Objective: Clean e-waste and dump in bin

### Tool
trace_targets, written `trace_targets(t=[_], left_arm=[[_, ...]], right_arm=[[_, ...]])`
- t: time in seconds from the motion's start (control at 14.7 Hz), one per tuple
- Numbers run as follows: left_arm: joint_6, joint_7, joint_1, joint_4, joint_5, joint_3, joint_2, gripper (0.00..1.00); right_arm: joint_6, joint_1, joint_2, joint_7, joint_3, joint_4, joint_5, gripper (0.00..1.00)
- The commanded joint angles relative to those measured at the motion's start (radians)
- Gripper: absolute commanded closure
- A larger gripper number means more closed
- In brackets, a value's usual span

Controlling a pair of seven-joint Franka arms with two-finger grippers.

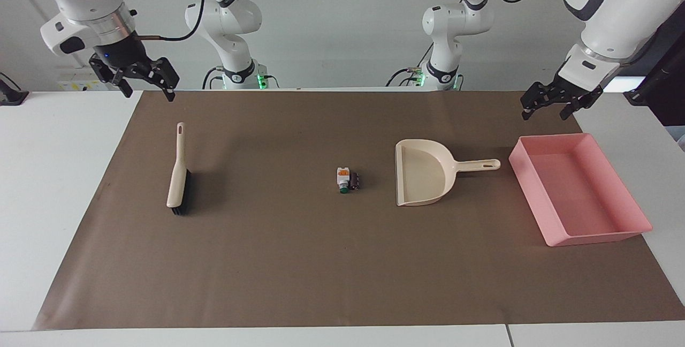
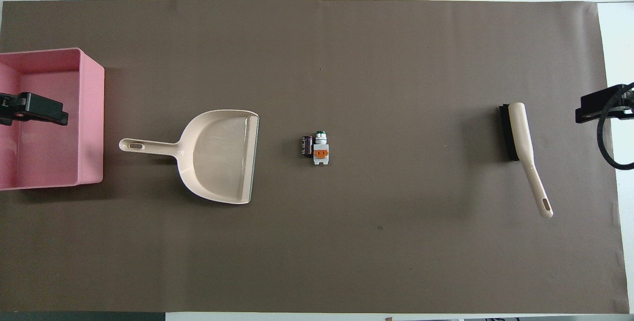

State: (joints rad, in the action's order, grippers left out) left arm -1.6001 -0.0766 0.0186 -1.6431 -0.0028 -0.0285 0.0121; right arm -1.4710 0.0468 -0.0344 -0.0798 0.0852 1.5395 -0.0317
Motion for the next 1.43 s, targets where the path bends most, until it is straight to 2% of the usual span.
trace_targets(t=[0.0, 0.41, 0.75, 0.88, 1.15, 1.36], left_arm=[[0.005, -0.011, 0.003, -0.004, 0.000, 0.002, 0.005, 0.00], [0.009, -0.011, 0.004, -0.006, 0.000, 0.005, 0.006, 0.00], [-0.007, -0.028, -0.003, -0.018, 0.001, 0.002, 0.008, 0.01], [-0.023, -0.083, -0.008, -0.020, 0.000, 0.001, 0.008, 0.01], [-0.063, -0.372, -0.014, -0.049, -0.005, -0.004, 0.014, 0.01], [-0.170, -0.604, -0.058, -0.139, -0.006, -0.004, 0.046, 0.01]], right_arm=[[-0.005, -0.004, 0.008, 0.019, 0.002, -0.015, 0.001, 0.01], [-0.005, -0.012, 0.007, 0.028, 0.007, -0.012, 0.007, 0.01], [-0.034, -0.012, -0.009, 0.045, 0.007, 0.039, 0.007, 0.01], [-0.098, -0.021, -0.054, 0.063, 0.011, 0.152, 0.007, 0.01], [-0.334, -0.091, -0.156, 0.232, 0.013, 0.460, 0.007, 0.01], [-0.478, -0.123, -0.147, 0.264, 0.014, 0.626, 0.007, 0.01]])
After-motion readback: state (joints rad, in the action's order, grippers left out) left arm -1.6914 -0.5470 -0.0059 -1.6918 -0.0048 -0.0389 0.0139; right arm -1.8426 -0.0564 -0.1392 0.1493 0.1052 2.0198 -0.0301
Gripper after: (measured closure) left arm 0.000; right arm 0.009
